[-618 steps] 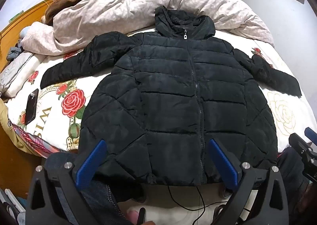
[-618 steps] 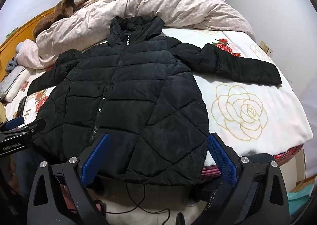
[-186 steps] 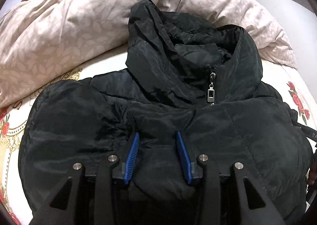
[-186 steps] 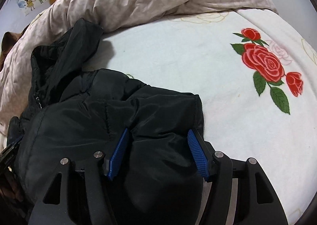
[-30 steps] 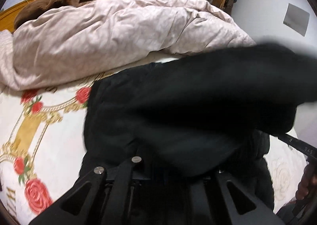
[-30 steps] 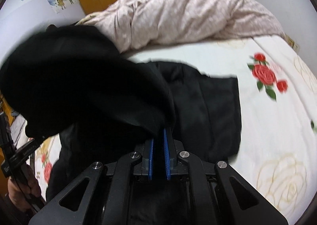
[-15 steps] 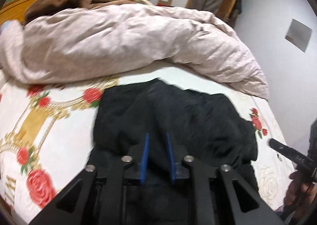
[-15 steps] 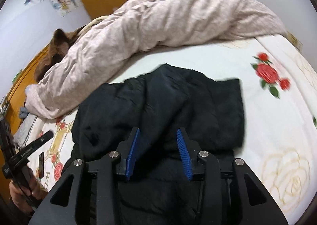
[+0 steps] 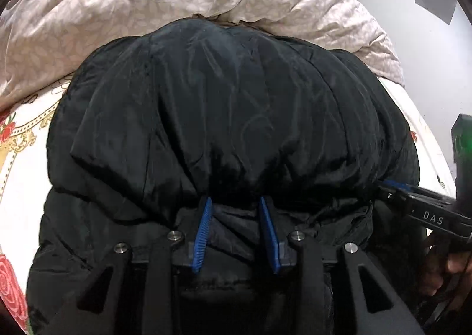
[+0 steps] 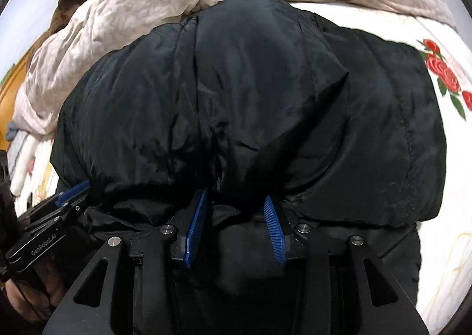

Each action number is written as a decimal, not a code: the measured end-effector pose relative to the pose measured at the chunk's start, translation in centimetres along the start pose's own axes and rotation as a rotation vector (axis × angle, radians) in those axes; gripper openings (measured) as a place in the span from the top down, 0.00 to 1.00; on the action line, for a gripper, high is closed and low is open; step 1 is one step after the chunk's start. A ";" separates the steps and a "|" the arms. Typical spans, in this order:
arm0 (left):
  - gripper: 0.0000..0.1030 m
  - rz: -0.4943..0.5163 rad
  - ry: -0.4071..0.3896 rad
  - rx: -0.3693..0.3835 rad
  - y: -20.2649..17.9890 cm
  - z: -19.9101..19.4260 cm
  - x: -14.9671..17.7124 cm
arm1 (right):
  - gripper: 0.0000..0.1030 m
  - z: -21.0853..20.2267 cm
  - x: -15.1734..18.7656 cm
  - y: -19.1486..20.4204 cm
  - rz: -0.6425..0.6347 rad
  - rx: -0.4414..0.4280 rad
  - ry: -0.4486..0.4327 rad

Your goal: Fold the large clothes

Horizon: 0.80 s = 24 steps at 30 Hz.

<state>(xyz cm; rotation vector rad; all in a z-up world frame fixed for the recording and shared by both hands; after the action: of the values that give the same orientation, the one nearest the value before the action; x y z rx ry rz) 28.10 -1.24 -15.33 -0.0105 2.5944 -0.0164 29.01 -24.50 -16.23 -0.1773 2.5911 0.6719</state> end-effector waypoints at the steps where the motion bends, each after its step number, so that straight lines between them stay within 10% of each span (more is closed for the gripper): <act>1: 0.64 -0.003 0.008 -0.005 0.2 -0.5 -0.1 | 0.61 -0.4 -0.1 0.3 -0.001 0.007 0.003; 13: 0.65 -0.077 -0.110 -0.130 4.1 -1.1 -8.6 | 0.61 -3.8 -7.4 1.8 -0.100 0.057 -0.173; 24: 0.62 -0.018 -0.109 -0.178 3.7 4.0 -6.3 | 0.62 0.6 -5.4 -2.4 -0.146 0.123 -0.157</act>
<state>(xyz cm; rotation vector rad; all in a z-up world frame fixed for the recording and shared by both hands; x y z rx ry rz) 35.52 2.54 -15.50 -0.0964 2.4782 0.2028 34.58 -26.26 -15.29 -0.2612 2.4323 0.4542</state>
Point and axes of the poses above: each gripper's, at about its wrist camera, not at the fingertips, and z roughly the way its jaws point, y to its left, x to its underside, the point moved 6 cm from there along z, roughly the way its jaws point, and after that the axes turned 15 degrees about -x, right-handed, at the moved point
